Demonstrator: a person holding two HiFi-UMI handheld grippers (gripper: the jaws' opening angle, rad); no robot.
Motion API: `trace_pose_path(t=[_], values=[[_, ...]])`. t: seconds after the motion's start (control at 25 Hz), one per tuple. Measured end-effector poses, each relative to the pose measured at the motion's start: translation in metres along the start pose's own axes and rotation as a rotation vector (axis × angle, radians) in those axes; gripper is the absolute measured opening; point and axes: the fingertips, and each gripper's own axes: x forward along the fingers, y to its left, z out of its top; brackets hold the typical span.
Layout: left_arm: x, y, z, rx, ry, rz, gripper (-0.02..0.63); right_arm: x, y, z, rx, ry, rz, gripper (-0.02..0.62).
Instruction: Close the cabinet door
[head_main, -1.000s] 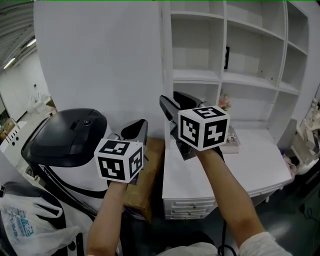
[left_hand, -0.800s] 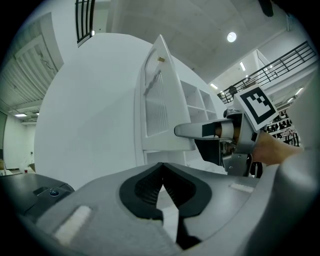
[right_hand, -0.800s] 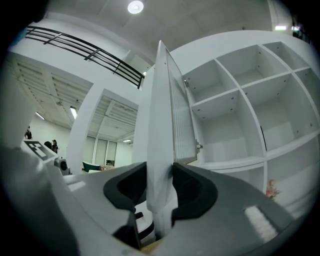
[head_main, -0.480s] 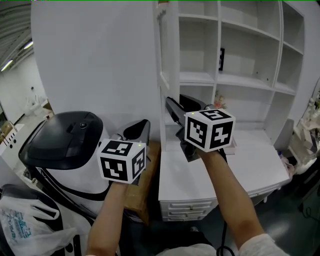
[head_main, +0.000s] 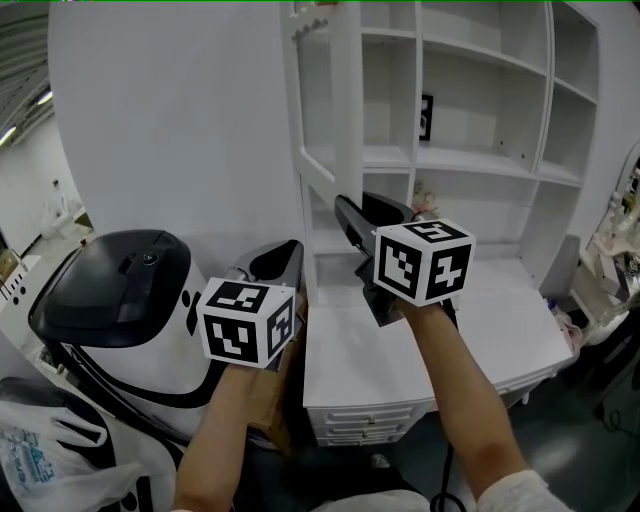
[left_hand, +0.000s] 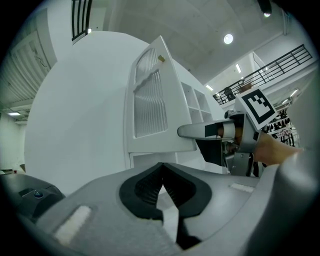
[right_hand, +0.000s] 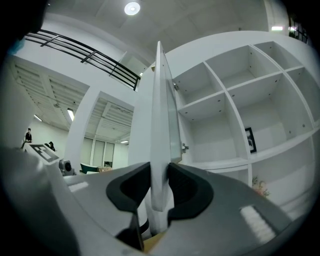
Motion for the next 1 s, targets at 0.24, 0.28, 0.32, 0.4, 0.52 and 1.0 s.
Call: trace_pose_path(t=[0.24, 0.28, 0.32, 0.4, 0.52, 1.0], values=[[0.016, -0.009, 0.007, 0.001, -0.007, -0.002, 0.000, -0.007, -0.022, 0.001, 0.012, -0.008, -0.002, 0.097], [0.020, -0.010, 0.007, 0.003, -0.006, -0.004, 0.000, -0.008, -0.025, 0.002, 0.013, -0.009, -0.002, 0.097], [0.023, -0.012, 0.007, 0.004, -0.005, -0.007, 0.000, -0.009, -0.029, 0.002, 0.014, -0.010, -0.002, 0.095], [0.030, -0.015, 0.008, 0.006, -0.005, -0.011, 0.000, -0.010, -0.037, 0.002, 0.016, -0.013, -0.004, 0.090], [0.043, -0.022, 0.010, 0.010, -0.003, -0.021, 0.000, -0.013, -0.055, 0.004, 0.019, -0.015, -0.018, 0.083], [0.088, -0.039, 0.012, 0.006, -0.006, -0.046, 0.000, -0.015, -0.103, 0.006, 0.021, -0.023, -0.019, 0.080]])
